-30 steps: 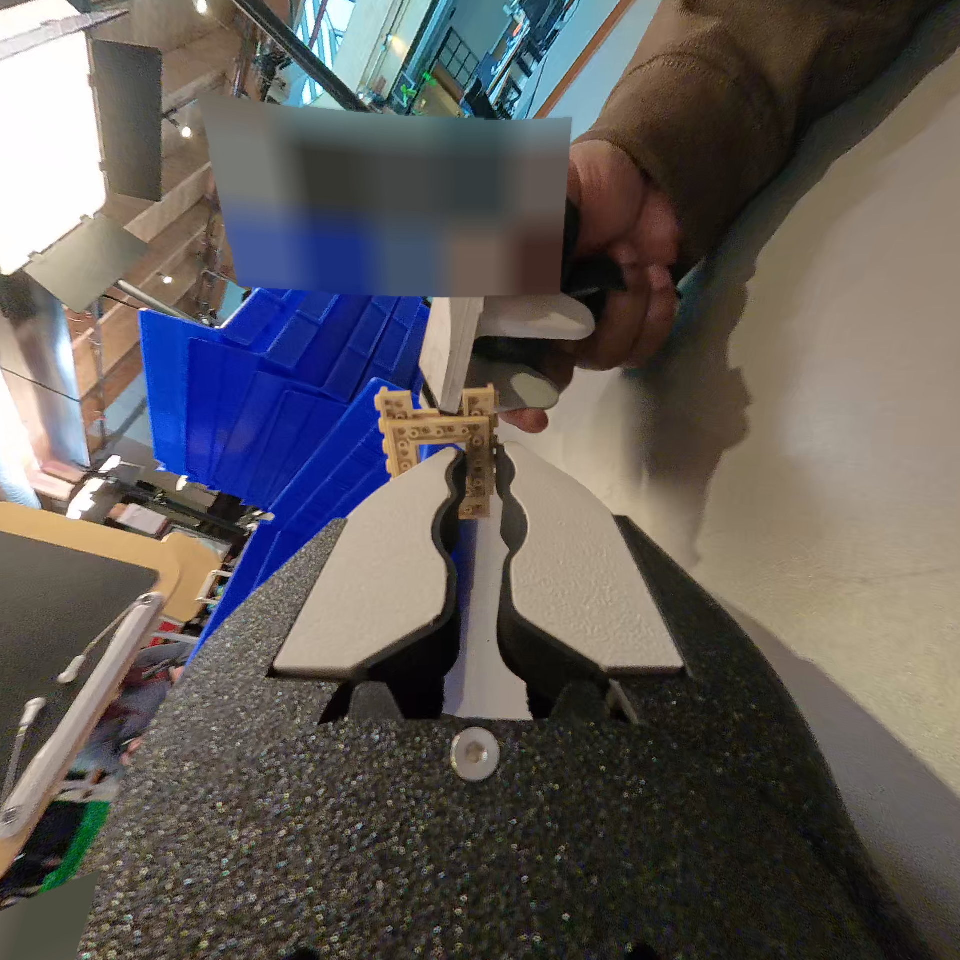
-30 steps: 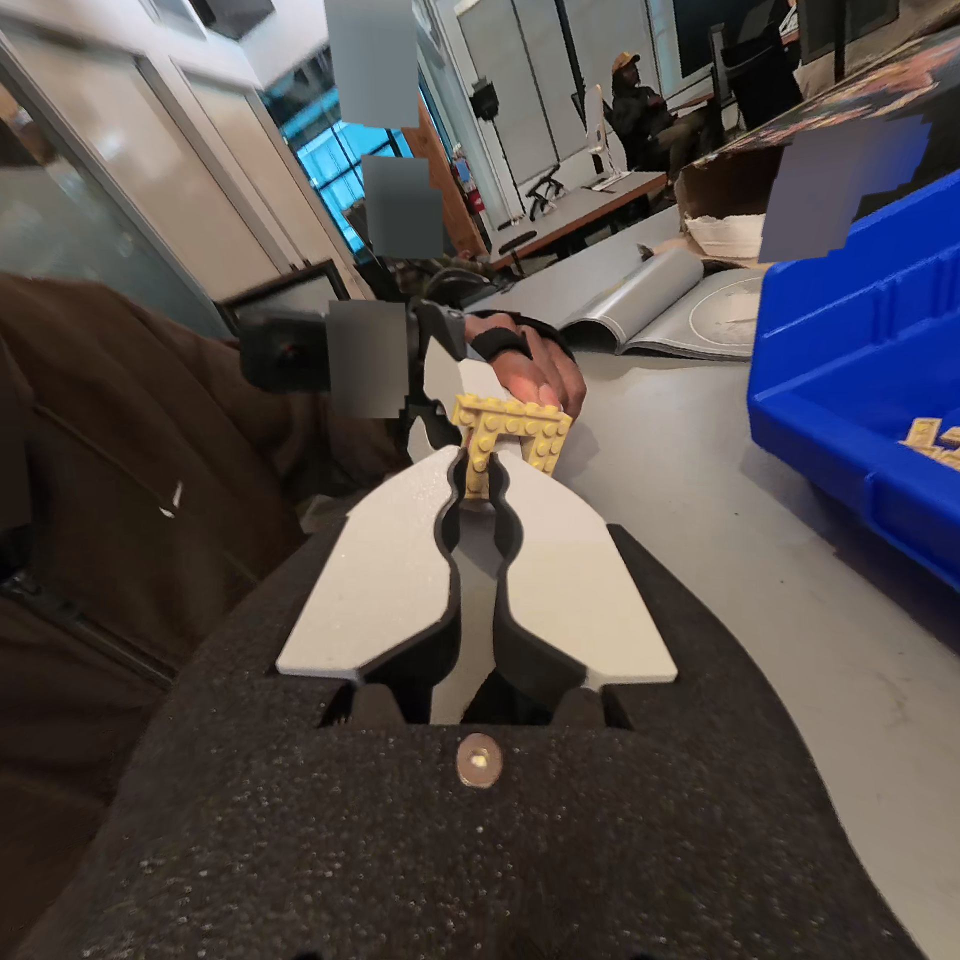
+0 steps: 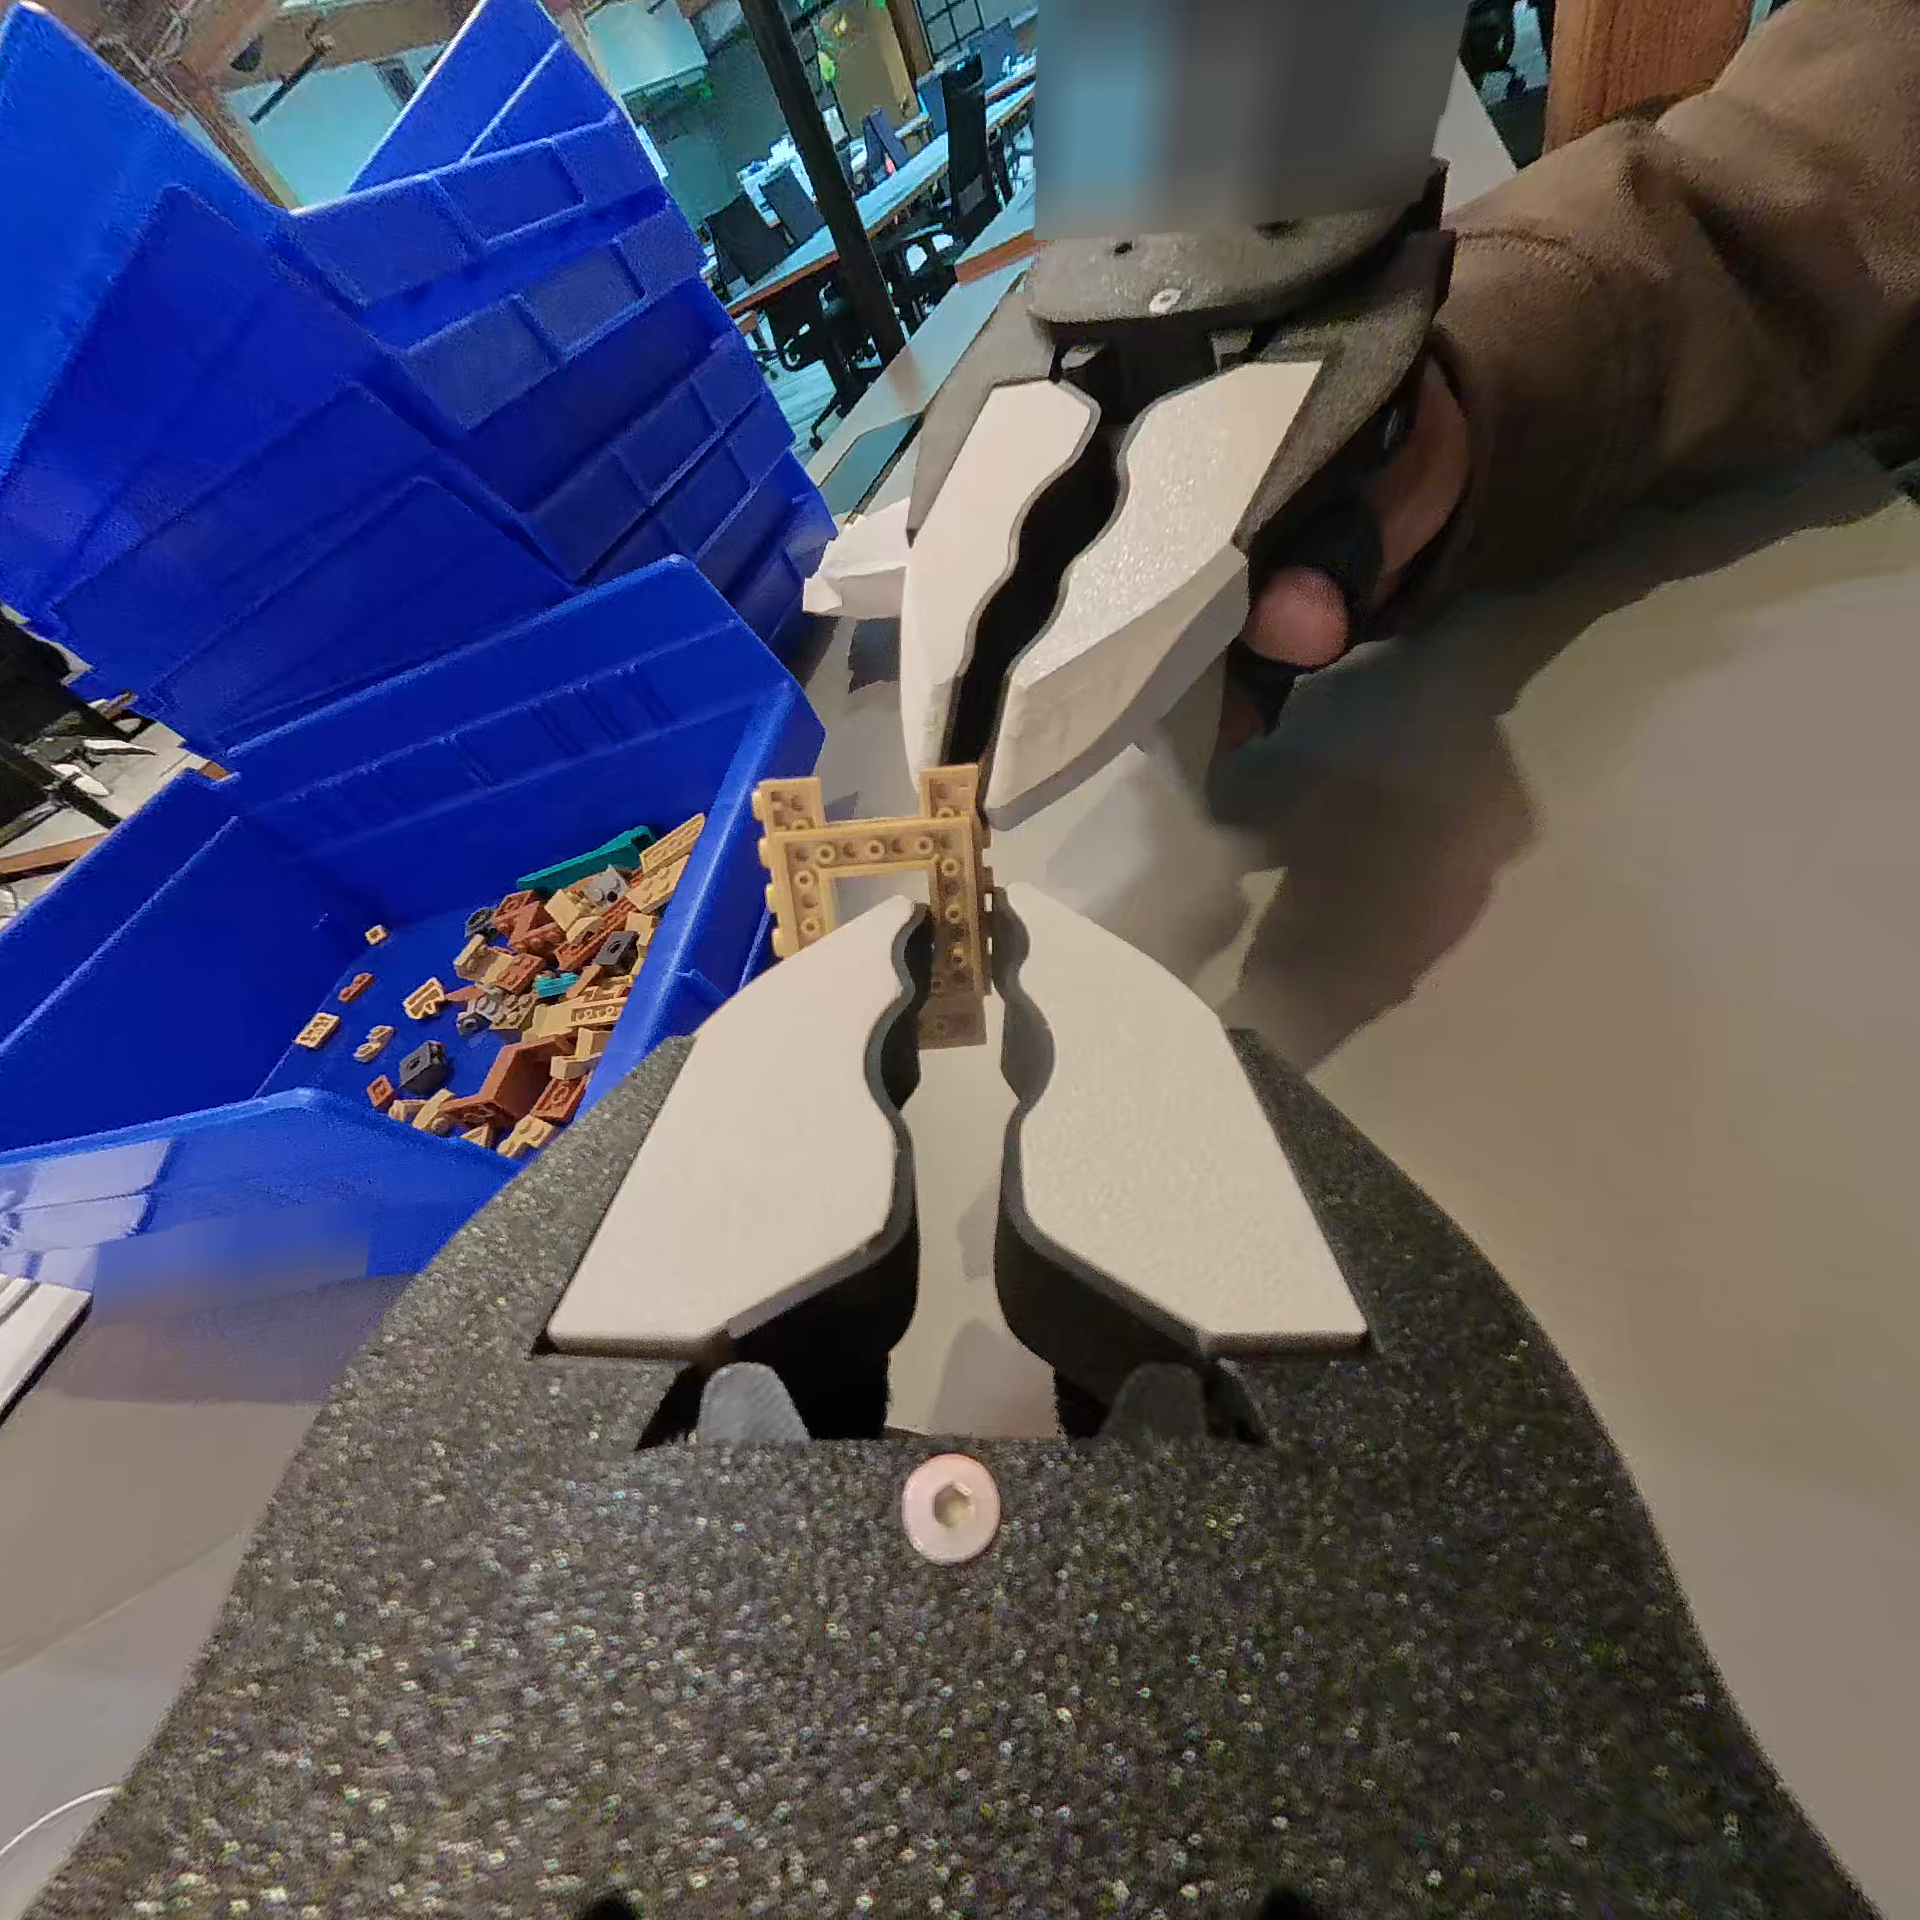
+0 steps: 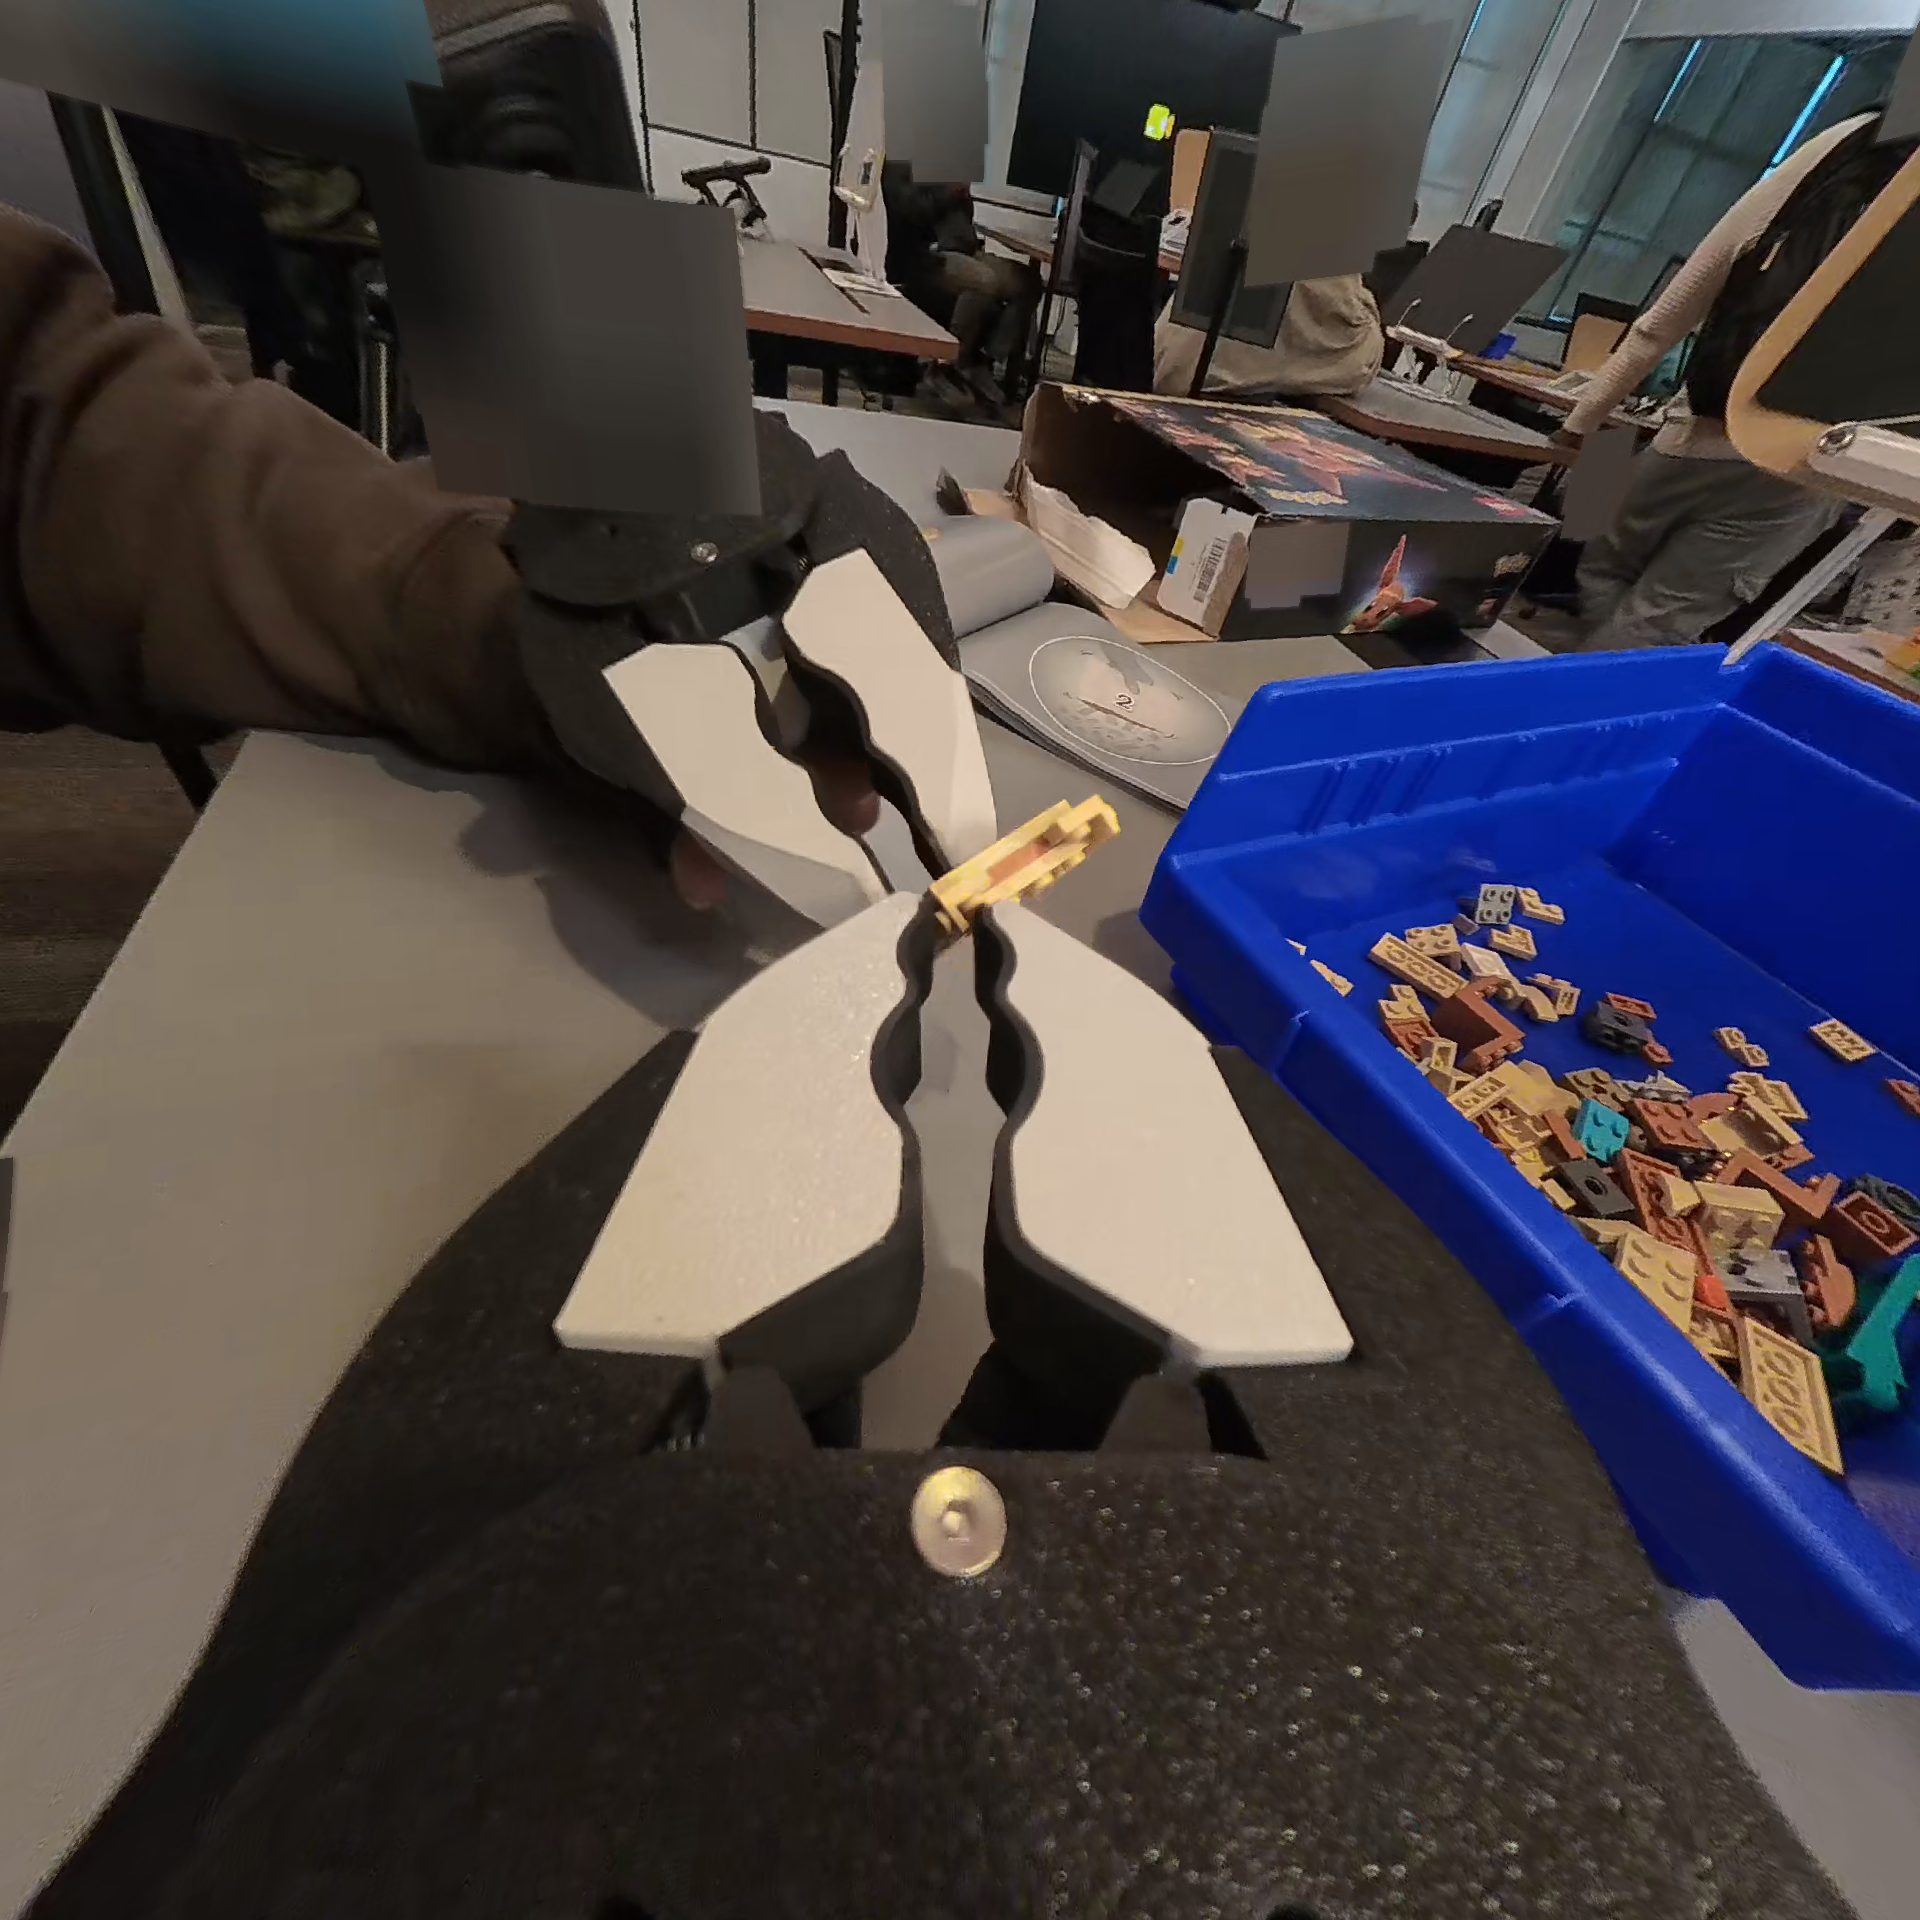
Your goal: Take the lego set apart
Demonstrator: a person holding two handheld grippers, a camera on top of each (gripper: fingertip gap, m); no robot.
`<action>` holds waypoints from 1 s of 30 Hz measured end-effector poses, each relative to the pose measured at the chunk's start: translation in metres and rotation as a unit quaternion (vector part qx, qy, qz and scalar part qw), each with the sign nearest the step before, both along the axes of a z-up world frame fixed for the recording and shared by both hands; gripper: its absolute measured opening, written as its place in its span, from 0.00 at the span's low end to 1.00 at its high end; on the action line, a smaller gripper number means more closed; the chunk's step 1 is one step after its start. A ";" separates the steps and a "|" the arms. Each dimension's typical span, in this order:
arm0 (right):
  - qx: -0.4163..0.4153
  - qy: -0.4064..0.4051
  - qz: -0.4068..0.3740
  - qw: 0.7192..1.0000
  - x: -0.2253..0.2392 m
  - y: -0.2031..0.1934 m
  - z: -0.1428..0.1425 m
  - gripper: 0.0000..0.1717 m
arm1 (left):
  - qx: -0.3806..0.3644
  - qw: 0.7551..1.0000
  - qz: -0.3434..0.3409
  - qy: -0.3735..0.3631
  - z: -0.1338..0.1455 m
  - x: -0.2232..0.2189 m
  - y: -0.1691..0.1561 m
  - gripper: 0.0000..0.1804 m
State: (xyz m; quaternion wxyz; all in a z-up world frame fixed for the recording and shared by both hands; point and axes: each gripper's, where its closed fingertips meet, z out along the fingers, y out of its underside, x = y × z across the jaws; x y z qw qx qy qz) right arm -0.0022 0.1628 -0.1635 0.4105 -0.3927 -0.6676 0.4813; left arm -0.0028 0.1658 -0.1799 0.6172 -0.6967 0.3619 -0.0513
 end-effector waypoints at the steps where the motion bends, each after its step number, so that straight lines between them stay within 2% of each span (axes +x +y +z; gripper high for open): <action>1: -0.011 -0.001 0.005 1.000 0.001 0.000 0.001 0.04 | -0.001 1.000 -0.005 -0.010 0.002 0.001 -0.001 0.06; 13: -0.049 -0.008 0.021 0.999 0.002 0.001 0.001 0.03 | -0.034 0.996 -0.033 -0.075 0.005 0.002 -0.004 0.06; 30: -0.017 -0.007 0.007 1.000 0.000 0.004 -0.001 0.03 | -0.044 0.992 -0.038 -0.110 0.009 -0.001 -0.003 0.05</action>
